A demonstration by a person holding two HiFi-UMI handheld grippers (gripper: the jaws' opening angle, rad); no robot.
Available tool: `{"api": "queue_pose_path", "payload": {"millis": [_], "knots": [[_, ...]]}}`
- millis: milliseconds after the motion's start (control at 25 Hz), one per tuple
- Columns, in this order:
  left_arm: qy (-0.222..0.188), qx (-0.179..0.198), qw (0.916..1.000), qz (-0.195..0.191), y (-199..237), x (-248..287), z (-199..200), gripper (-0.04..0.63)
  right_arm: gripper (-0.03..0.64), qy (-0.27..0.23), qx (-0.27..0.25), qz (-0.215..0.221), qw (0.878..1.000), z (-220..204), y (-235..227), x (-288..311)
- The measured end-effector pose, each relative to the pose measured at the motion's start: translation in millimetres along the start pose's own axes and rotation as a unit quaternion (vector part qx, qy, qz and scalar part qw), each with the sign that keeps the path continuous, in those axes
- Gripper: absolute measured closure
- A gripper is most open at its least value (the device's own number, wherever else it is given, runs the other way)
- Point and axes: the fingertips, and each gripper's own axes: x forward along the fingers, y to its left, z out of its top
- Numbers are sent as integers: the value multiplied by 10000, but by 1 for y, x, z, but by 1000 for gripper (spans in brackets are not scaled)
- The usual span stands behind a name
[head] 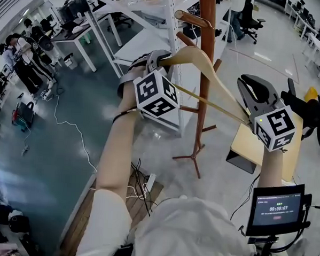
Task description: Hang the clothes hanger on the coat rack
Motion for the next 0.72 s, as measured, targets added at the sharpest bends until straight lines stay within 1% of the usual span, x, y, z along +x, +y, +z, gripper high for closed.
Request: {"api": "queue_pose_path", "payload": {"millis": [400, 520, 640, 720], "knots": [[-224, -230, 9995, 34, -10, 22, 7, 545, 568, 170, -26, -296, 9994, -16, -19, -14], [-276, -308, 9991, 69, -9, 20, 7, 545, 568, 170, -30, -281, 9995, -18, -17, -19], [-359, -463, 9983, 52, -7, 15, 6, 541, 568, 164, -39, -194, 9997, -20, -13, -19], [-454, -594, 9972, 21, -5, 9, 6, 512, 568, 145, -62, -144, 9998, -19, -12, -18]]}}
